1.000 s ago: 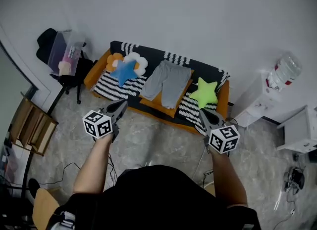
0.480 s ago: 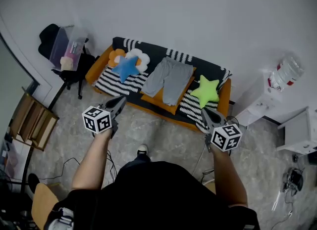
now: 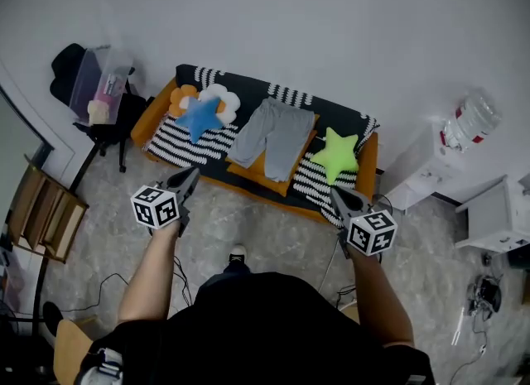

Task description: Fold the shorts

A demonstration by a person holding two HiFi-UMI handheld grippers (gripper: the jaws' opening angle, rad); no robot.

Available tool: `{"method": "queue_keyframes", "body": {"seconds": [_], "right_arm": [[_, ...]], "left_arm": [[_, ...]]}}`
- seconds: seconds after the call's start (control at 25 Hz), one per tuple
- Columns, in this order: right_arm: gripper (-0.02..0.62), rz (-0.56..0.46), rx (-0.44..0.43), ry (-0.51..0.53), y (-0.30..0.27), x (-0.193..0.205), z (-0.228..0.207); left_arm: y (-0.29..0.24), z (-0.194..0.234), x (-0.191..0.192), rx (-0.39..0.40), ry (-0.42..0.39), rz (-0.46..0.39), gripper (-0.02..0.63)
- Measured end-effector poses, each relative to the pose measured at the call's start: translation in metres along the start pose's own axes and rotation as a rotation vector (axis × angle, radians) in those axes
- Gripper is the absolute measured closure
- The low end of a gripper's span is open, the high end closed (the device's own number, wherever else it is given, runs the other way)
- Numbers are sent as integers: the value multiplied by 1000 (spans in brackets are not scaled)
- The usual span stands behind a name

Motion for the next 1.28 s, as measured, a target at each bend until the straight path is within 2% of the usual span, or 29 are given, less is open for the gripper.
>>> {"method": "queue_keyframes", "body": {"seconds": [0.24,0.72,0.96,1.28], "right_arm": [[588,39,31,-23,-38,0,-15],[588,88,59,-34,-147,-23,-40],[588,89,108,-33,-188,-37,-45],[588,69,174,-22,-218,-51,-47]], "left_arm": [[-27,42,8,1,32,29,592],[-95,141,-4,12,61,91,591],[-130,174,-15,44,47,116,591],[-165,196,-34,93,-9,105,592]]}}
Point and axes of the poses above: the fingertips, and each gripper's own axes: y backward along the fingers, z to its left, x out of its underside, the point moved 9 cm from there along y, backward along the fingers, and after that the axes turned 4 degrees about -x, right-handed, at the moved point
